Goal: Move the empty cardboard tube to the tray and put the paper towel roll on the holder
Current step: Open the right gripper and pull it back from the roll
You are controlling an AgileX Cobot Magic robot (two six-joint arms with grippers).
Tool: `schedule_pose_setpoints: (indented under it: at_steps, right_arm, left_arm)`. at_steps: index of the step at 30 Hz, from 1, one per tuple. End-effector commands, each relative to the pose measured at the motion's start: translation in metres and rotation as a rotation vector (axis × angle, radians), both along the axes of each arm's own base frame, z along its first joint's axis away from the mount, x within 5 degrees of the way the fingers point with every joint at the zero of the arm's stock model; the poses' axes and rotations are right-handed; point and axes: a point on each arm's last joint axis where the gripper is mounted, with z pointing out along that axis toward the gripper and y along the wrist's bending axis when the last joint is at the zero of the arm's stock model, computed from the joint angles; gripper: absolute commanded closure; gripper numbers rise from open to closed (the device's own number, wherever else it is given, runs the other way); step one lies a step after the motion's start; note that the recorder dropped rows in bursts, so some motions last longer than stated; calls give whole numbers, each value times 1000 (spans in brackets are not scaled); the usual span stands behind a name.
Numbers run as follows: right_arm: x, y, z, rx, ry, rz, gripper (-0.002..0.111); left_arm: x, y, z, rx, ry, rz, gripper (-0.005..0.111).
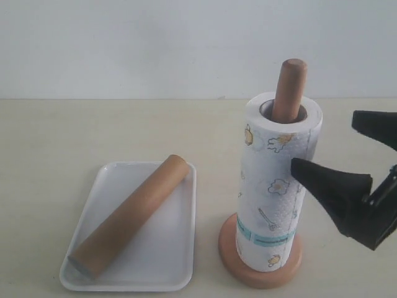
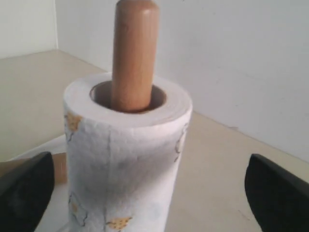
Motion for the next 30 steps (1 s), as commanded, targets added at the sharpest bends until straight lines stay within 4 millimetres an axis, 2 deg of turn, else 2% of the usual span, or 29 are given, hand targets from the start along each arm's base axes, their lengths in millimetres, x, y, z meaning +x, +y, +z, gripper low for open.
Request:
schedule_pose_setpoints:
  at_steps: [1, 7, 10, 13, 16, 17, 30]
  right_arm:
    - [-14, -12, 15, 35, -32, -120, 3]
    - [-40, -30, 32, 213, -36, -282, 4]
    - [-55, -33, 41, 361, -46, -282, 15]
    - [-66, -35, 46, 462, -47, -263, 48]
    - [-73, -36, 49, 509, -51, -248, 100]
    - [-74, -36, 50, 527, -51, -246, 107]
    - [-75, -36, 50, 541, -51, -235, 105]
  left_arm:
    - [0, 0, -1, -17, 2, 3, 102]
    - [0, 0, -1, -17, 2, 3, 102]
    - [0, 0, -1, -17, 2, 3, 102]
    - [0, 0, -1, -17, 2, 3, 102]
    - [0, 0, -1, -17, 2, 3, 102]
    - [0, 0, -1, -17, 2, 3, 102]
    - [0, 0, -1, -17, 2, 3, 102]
